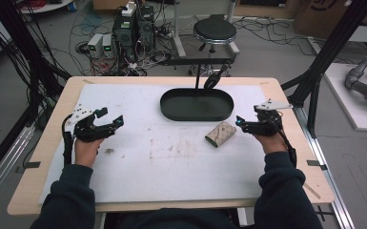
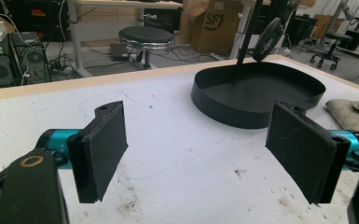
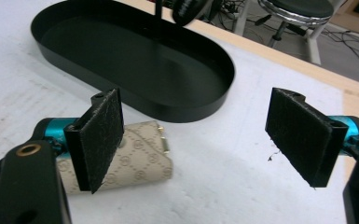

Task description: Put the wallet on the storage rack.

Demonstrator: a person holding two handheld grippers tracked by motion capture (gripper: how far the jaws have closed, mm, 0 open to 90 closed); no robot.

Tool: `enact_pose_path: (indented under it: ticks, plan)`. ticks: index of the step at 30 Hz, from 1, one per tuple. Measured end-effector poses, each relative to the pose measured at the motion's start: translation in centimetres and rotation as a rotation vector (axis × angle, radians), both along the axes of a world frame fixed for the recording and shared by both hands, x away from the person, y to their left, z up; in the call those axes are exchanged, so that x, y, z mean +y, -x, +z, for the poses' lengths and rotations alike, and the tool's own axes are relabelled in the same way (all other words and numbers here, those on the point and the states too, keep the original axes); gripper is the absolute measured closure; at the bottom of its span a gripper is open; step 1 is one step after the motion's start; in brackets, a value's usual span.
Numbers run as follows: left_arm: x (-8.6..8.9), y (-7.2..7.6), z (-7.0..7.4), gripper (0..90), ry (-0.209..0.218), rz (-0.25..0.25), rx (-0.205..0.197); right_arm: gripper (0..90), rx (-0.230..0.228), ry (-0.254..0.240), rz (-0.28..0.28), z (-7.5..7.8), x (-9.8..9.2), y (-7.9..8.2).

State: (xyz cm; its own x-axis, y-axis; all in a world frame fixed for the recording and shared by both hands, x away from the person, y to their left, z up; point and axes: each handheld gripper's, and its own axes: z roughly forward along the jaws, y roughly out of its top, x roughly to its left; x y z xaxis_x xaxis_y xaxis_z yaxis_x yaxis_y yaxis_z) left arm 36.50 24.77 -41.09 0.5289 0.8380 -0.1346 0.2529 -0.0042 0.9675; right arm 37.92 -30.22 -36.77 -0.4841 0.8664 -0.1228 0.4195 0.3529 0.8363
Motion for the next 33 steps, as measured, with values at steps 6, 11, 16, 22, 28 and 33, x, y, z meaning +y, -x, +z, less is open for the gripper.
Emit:
enact_pose_path:
  ticks: [6, 11, 16, 22, 28, 33]
  plan:
    - [0.1, 0.0, 0.0, 20.1, 0.003, 0.003, 0.001, 20.1, -0.002, -0.004, 0.013, -1.0, 1.3, 0.2]
    - [-0.3, 0.0, -0.1, 20.3, -0.015, -0.003, 0.003, 28.9, 0.061, -0.048, 0.073, -2.8, 3.3, -0.1]
    - [-0.4, 0.0, 0.0, 20.3, -0.021, -0.001, 0.003, 37.6, 0.084, -0.047, 0.112, -3.8, 5.1, -0.5]
    - [-0.3, 0.0, -0.1, 20.3, -0.020, -0.001, 0.006, 52.7, 0.138, -0.036, 0.172, -5.1, 7.3, -1.7]
    - [-0.2, 0.0, -0.1, 20.3, -0.016, 0.003, 0.006, 54.6, 0.210, 0.073, 0.190, -6.4, 8.5, -2.4]
    - [-0.1, 0.0, -0.1, 20.3, -0.013, 0.007, 0.007, 58.5, 0.217, 0.119, 0.222, -6.1, 8.1, -2.0]
